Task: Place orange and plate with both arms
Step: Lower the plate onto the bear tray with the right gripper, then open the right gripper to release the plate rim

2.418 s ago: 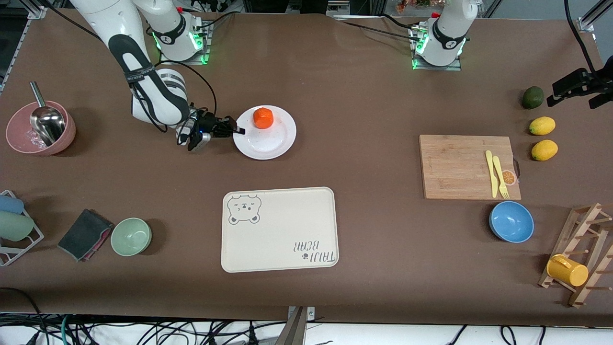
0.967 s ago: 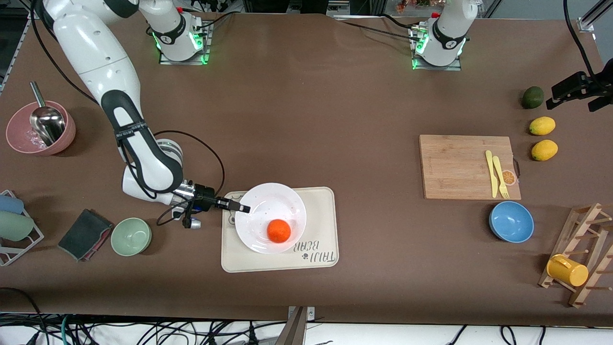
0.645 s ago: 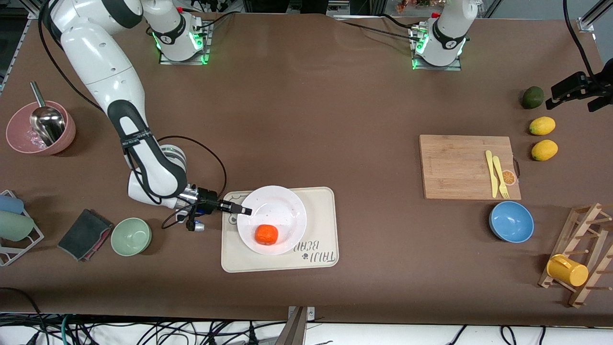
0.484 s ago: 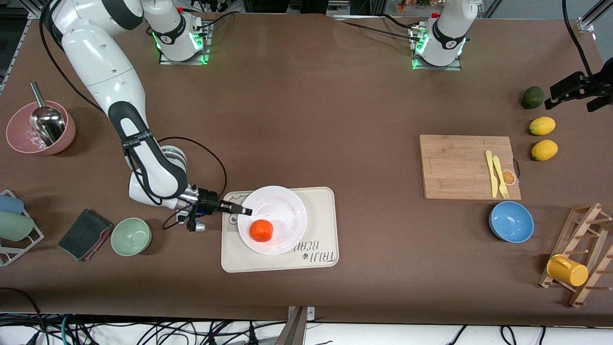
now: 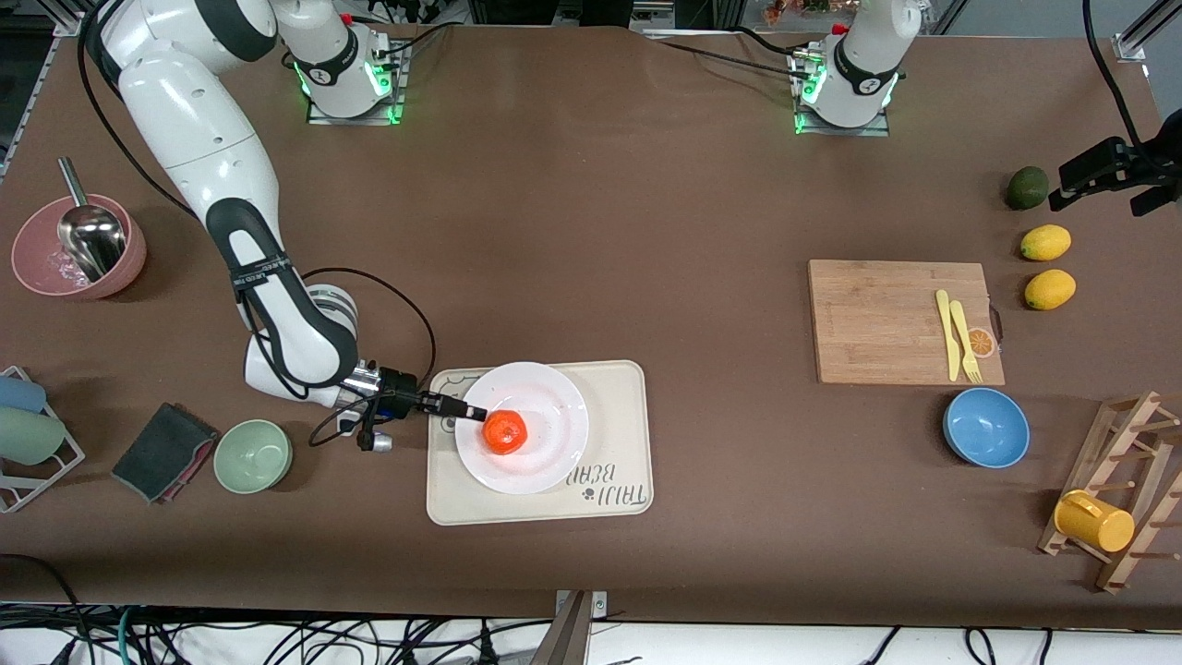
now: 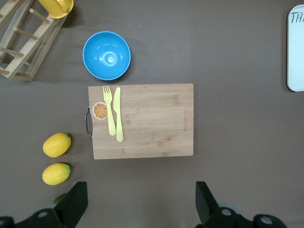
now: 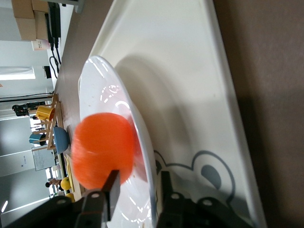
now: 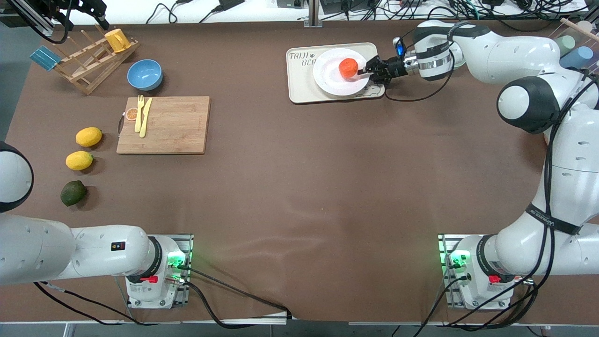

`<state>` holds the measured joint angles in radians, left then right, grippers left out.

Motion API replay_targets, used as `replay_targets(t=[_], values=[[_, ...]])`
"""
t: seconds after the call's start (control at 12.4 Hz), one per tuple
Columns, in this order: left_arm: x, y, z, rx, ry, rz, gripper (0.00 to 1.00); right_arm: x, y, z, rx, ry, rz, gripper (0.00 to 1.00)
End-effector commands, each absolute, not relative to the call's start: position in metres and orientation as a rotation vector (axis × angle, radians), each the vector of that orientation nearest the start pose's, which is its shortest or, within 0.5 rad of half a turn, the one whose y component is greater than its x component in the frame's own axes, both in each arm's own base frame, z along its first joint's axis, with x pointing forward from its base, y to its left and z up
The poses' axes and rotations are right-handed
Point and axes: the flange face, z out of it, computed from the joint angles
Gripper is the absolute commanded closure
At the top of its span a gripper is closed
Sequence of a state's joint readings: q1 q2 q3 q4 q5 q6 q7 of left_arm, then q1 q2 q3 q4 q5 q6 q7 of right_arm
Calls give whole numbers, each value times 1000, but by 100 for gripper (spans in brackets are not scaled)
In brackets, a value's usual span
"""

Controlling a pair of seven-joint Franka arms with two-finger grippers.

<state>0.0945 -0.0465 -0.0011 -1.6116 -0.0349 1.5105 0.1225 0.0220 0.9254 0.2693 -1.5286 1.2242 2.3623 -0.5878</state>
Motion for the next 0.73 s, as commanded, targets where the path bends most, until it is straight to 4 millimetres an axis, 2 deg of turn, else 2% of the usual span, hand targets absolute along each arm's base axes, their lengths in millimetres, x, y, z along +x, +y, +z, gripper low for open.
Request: replay_targets(t=[0.0, 0.24, 0.48, 0.64], values=[[532, 35, 634, -3161, 84, 65, 0, 690, 171, 132, -2164, 115, -99, 0], [530, 32, 635, -3161, 91, 72, 0, 698, 159, 168, -2287, -73, -93, 0], [521, 38, 639, -3163, 70, 111, 0, 699, 134, 227, -2413, -238, -4, 0], [517, 44, 636, -3165, 30, 159, 0, 690, 115, 273, -2466, -305, 25, 0]])
